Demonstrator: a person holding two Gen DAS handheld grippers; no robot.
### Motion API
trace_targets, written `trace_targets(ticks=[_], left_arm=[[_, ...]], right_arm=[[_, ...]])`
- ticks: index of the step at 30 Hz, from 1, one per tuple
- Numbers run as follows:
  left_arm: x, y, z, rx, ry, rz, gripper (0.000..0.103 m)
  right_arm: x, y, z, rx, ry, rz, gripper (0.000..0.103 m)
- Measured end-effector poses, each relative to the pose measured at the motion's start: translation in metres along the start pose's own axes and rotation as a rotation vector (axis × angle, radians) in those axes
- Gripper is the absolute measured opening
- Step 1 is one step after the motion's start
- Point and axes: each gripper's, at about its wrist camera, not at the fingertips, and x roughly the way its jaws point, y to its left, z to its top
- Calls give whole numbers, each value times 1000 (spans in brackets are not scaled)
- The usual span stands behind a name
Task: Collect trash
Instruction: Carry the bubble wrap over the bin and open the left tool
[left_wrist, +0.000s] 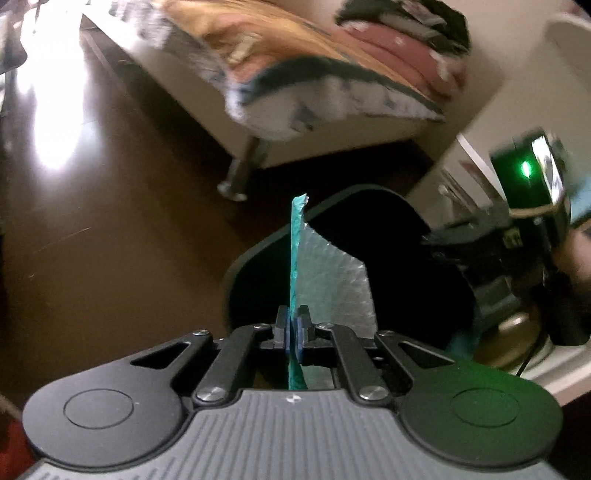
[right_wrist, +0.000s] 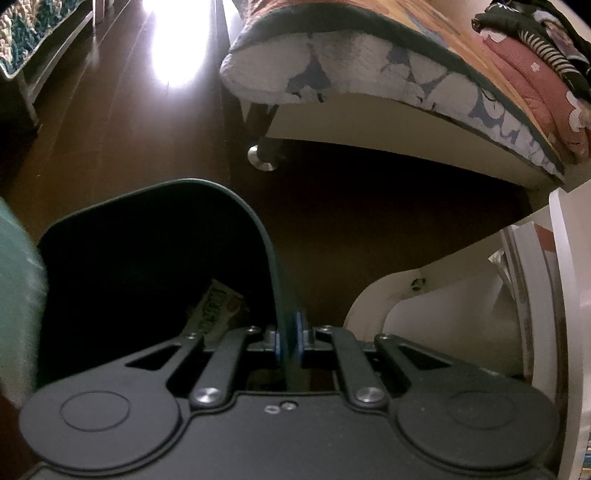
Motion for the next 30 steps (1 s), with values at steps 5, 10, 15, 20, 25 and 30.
trace_targets(ticks=[5, 10, 15, 20, 25, 30], left_arm=[[48, -31, 0, 76, 68, -13, 3], [77, -30, -8, 107, 132, 31, 3], [98, -24, -11, 103, 165, 58, 3], [107, -30, -12, 137, 179, 93, 5], [107, -25, -11, 120, 183, 81, 31], [92, -25, -14, 114, 146, 66, 65]], right_arm=[[-3, 4, -2, -10, 0, -1, 7], [-3, 4, -1, -4, 3, 0, 8], [-2, 4, -1, -3, -3, 5, 9], [-4, 6, -3, -5, -8, 12, 9], [-5, 6, -1, -3, -5, 13, 9], [-5, 5, -2, 2, -1, 16, 10]])
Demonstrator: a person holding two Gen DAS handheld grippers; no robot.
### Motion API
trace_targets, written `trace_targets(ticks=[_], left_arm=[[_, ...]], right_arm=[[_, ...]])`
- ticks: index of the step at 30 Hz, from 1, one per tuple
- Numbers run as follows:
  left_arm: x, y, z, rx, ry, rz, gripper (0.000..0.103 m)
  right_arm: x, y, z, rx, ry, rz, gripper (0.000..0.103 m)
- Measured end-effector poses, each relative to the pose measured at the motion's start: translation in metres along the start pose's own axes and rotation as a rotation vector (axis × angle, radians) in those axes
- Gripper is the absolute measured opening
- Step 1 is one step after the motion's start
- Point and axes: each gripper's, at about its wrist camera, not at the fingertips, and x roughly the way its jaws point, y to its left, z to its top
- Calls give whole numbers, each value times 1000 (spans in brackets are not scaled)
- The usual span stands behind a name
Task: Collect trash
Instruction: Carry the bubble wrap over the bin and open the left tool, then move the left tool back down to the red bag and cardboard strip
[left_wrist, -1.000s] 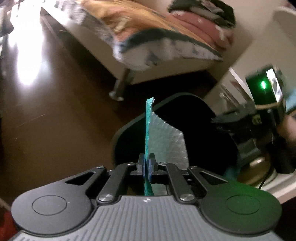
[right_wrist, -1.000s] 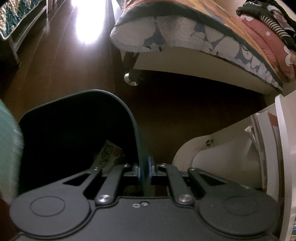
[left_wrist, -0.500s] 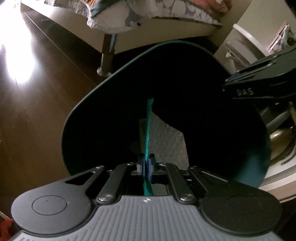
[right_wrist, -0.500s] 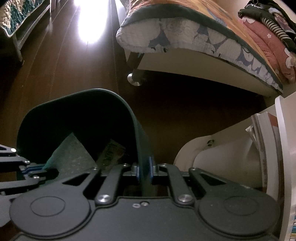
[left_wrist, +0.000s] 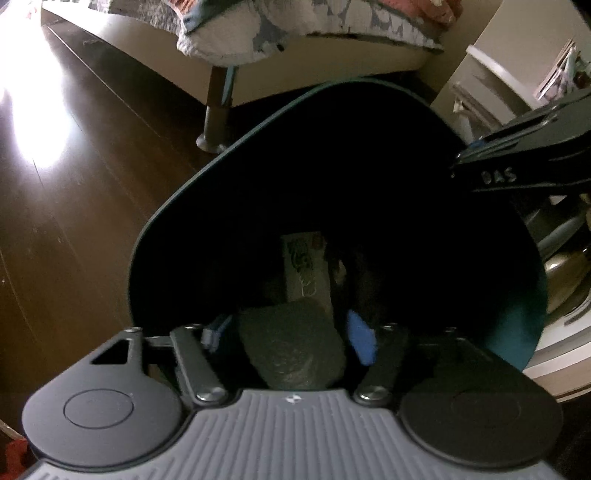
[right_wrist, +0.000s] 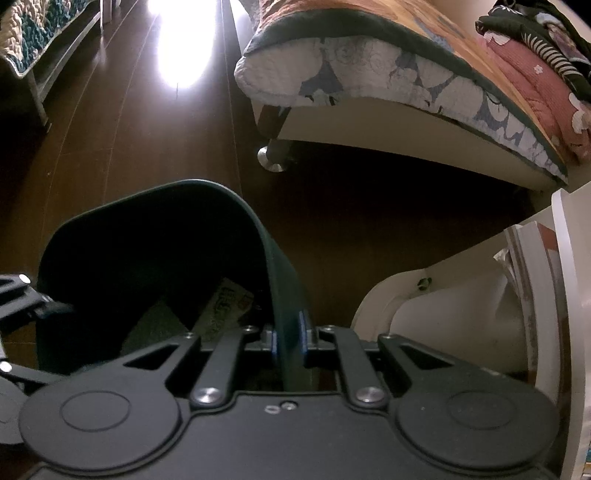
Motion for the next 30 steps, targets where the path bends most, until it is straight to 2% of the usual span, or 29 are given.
trace_targets(ticks=[7, 11, 14, 17, 23, 27, 30], left_arm=[[-40, 7, -11, 10, -50, -30, 70], [-65, 25, -21, -2, -95, 3, 70], [-81, 42, -29, -17, -126, 66, 70], [-90, 64, -34, -67, -138, 114, 70], [-103, 104, -44, -178, -148, 164, 70], [-109, 127, -59, -228, -144, 204, 70], [-110, 152, -75, -311, -124, 243, 70]], right_arm=[[2, -1, 1, 6, 11, -3, 10], [4, -4, 4, 17, 25, -3, 10], [5, -3, 5, 8, 38, -6, 10], [3, 0, 4, -33, 60, -7, 10], [6, 3, 2, -156, 131, -40, 8], [9, 7, 0, -234, 157, -67, 6], [10, 12, -1, -283, 157, -86, 5]])
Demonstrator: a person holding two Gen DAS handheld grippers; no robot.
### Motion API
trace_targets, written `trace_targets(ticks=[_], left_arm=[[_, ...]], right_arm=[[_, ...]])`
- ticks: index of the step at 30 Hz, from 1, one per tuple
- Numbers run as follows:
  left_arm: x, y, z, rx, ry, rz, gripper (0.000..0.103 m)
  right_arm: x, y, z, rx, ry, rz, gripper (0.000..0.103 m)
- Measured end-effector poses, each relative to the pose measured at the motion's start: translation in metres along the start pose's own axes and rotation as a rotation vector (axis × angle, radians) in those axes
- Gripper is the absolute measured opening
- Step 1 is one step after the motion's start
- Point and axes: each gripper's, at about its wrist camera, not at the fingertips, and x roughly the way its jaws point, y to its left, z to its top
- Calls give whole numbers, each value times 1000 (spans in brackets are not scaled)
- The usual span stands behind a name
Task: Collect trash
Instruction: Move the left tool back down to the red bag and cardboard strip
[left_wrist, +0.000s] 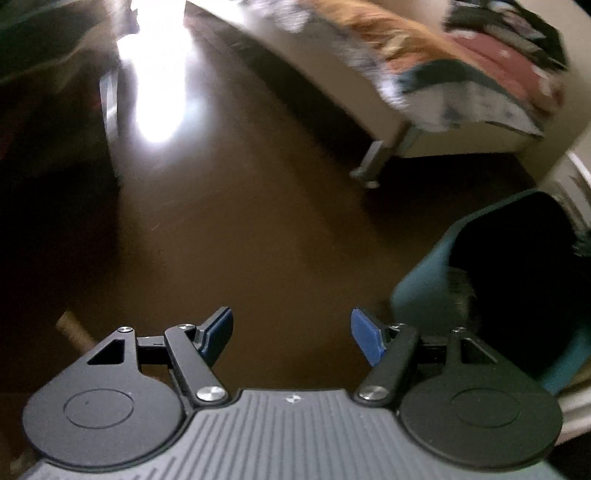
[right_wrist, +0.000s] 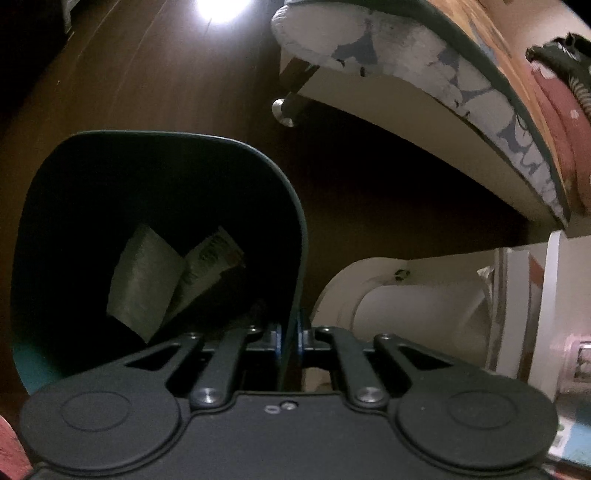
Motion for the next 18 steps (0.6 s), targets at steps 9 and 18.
trace_targets(ticks=[9, 18], left_arm=[[-8, 101, -27, -205, -6, 208, 70], [-2, 207, -45, -454, -20, 313, 70]], right_arm=[[-1, 4, 2, -23, -10, -11, 3], [-1, 4, 1, -30, -1, -11, 3]])
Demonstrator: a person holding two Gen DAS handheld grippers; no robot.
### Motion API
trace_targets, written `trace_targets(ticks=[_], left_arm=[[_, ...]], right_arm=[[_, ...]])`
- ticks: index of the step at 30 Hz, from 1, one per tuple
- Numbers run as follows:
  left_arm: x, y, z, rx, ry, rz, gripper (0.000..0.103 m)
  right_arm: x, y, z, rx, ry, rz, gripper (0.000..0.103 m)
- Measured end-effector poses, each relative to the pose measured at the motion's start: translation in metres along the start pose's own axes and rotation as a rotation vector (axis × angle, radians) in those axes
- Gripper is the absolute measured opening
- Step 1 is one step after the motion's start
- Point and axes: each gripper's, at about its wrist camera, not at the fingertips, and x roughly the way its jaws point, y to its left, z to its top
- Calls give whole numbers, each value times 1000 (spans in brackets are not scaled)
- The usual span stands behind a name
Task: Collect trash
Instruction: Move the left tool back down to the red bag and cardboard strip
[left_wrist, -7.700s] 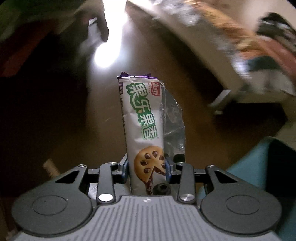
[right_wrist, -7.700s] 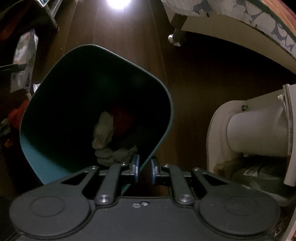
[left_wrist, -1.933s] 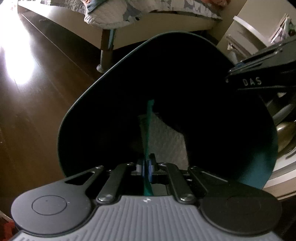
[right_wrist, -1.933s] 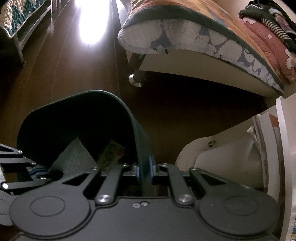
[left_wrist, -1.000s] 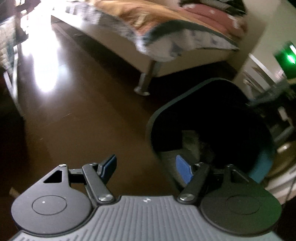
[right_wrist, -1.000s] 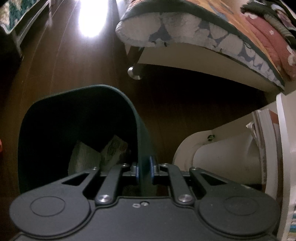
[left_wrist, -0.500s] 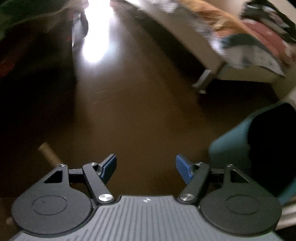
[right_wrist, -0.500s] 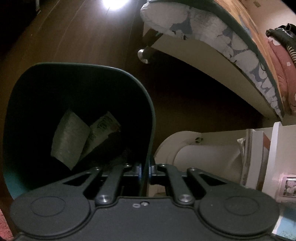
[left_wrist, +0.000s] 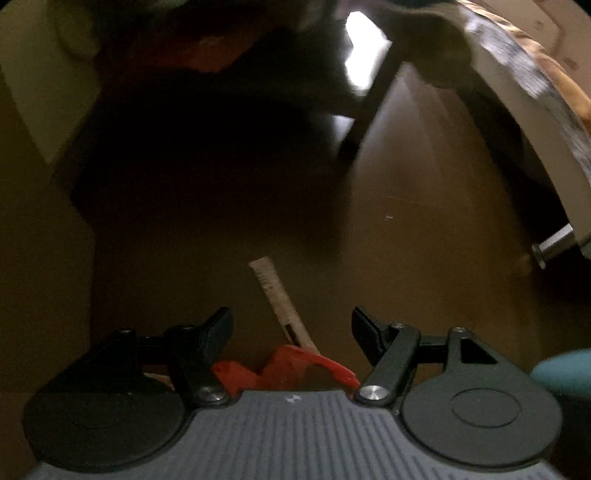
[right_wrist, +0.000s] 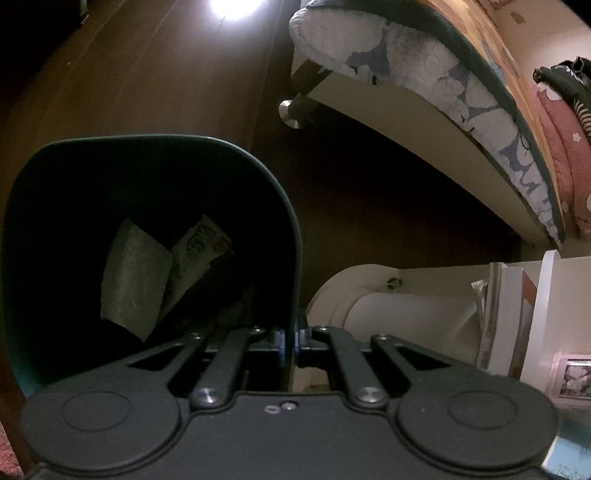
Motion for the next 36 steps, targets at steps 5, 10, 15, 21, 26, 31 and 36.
trace_targets(ticks=[5, 10, 15, 21, 26, 31, 36], left_arm=[[45, 19, -4, 10, 90, 49, 70], [55, 25, -42, 37, 175, 25, 70], [79, 27, -75, 33, 253, 39, 70], [112, 31, -95, 14, 305, 78, 70], [119, 34, -100, -22, 302, 86, 69], [122, 42, -107, -68, 329, 97, 21], [104, 43, -111, -67, 295, 122, 10]], right_arm=[[1, 2, 2, -1, 10, -4, 3], [2, -1, 0, 11, 21, 8, 4], [3, -1, 1, 23, 30, 10, 4], [2, 0, 1, 29, 32, 8, 4], [2, -1, 4, 25, 27, 10, 4], [1, -3, 5, 28, 19, 17, 4], [0, -3, 6, 29, 18, 19, 4]])
